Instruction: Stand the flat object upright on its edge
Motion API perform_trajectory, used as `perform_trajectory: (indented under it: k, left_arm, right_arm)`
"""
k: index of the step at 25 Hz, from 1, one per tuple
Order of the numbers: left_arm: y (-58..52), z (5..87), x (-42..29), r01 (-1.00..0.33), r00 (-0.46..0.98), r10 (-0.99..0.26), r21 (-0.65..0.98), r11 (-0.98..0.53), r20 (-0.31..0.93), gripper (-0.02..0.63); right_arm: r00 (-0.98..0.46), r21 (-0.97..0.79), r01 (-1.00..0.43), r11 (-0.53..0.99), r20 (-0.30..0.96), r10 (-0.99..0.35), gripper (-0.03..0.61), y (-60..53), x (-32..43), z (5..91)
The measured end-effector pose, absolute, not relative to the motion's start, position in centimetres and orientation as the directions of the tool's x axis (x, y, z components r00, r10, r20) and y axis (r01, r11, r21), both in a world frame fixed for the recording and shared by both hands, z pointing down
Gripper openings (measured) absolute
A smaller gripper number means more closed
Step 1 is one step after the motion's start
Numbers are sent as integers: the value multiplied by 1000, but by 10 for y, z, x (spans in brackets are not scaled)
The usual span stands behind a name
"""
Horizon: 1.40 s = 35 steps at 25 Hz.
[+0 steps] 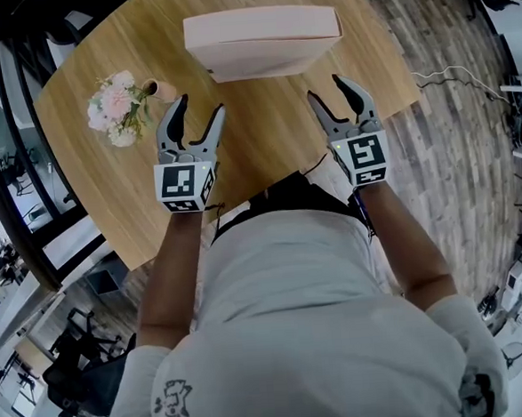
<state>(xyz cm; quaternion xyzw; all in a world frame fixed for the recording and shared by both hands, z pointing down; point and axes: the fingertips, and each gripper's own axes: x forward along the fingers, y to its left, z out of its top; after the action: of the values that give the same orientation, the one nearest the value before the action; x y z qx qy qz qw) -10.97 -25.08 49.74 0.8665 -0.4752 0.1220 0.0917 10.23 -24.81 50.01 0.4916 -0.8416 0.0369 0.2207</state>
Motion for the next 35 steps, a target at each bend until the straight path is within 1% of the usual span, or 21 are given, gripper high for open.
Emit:
perform_trajectory:
  k: [2,9,11,13,17,21,26,35]
  left_arm:
    - [-239,487,-110,-837,533,-796,41,-546,287,282]
    - [-205,443,-119,-818,567,-792,39,-574,227,163]
    - [-196,434,-121,-812,576,-785,42,-583,227,111]
    - [-188,425,-124,-809,580,-782,46,-586,227,66]
    - [-171,404,-130,-795,599,-774,38,-605,204,14]
    - [-151,391,-132,-754,650,-738,41,-655,182,6]
    - [-131,379,-140,-744,662,-730,38,-667,171,6]
    - [-97,370,-131,-744,663,-729,40,-667,167,6]
  right_arm:
    - [-429,165,-837,521,393,-813,218,-238,97,488]
    - [-464,178,-823,539,337,-819,149,-203,76,446]
    - [-472,173,-822,543,327,-819,105,-193,71,437]
    - [-481,168,-819,548,319,-816,76,-184,67,428]
    - [-501,173,-808,563,298,-812,9,-170,58,409]
    - [-538,178,-781,598,293,-790,5,-157,45,398]
    - [-562,175,-768,616,277,-779,5,-137,37,381]
    - [-574,153,-767,623,271,-773,5,-104,59,369]
